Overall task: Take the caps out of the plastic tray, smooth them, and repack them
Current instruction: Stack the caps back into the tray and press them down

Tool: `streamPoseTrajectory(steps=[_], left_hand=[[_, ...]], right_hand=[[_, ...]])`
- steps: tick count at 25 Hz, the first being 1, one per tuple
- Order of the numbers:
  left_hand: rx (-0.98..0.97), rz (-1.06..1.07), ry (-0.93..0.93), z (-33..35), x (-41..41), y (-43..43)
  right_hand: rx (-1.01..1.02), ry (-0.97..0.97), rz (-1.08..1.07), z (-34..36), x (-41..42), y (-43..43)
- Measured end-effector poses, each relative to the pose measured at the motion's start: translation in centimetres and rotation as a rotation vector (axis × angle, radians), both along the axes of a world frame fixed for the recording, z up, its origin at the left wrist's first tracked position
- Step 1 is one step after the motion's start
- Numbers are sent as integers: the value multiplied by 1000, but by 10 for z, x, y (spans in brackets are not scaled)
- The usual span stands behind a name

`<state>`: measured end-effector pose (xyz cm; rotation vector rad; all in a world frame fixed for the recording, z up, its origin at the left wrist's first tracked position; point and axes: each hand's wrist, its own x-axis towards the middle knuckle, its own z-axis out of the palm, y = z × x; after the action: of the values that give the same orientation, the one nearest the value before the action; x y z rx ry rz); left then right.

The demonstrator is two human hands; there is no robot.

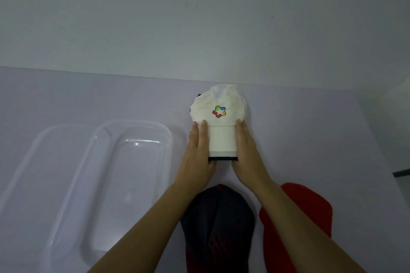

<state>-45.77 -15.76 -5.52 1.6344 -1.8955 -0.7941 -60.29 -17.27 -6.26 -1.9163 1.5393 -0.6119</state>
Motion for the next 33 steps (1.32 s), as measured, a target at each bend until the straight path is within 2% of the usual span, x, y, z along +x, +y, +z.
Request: streamPoseTrajectory(steps=[4,8,9,11,13,16,18,21,24,26,28,29,31,33], left_hand=[[-77,36,174,16,12,7],[-43,113,573,42,-6,24],[-43,111,587,47,-12,27],[-57,85,541,49,-18,33],[-58,106,580,51,-18,35],[-183,43,378,48,-8,30],[-217,-11,313,52,-8,28],[-213,-55,352,54,-14,32],[-144,85,488,61,-32,39],[-115,139,550,65,-36,43],[-128,53,525,65,-27,45],[-152,-23,461,64,-18,45],[-153,-194,333,62,5,42],[-78,-240,360,68,23,36]], right_hand=[[2,-268,-26,20,12,15],[62,-601,-141,45,32,38],[81,-642,-166,47,34,43],[52,-616,-171,46,27,49],[25,-561,-173,50,16,48],[-50,-458,-120,55,-2,43],[-107,-447,-100,55,-8,41],[-83,-559,-172,61,-6,43],[-33,-727,-227,65,7,53],[-52,-698,-214,64,11,60],[-108,-709,-173,67,5,61],[-137,-668,-120,66,-1,61],[-208,-443,-61,58,-19,60],[-235,-246,-73,54,-31,62]])
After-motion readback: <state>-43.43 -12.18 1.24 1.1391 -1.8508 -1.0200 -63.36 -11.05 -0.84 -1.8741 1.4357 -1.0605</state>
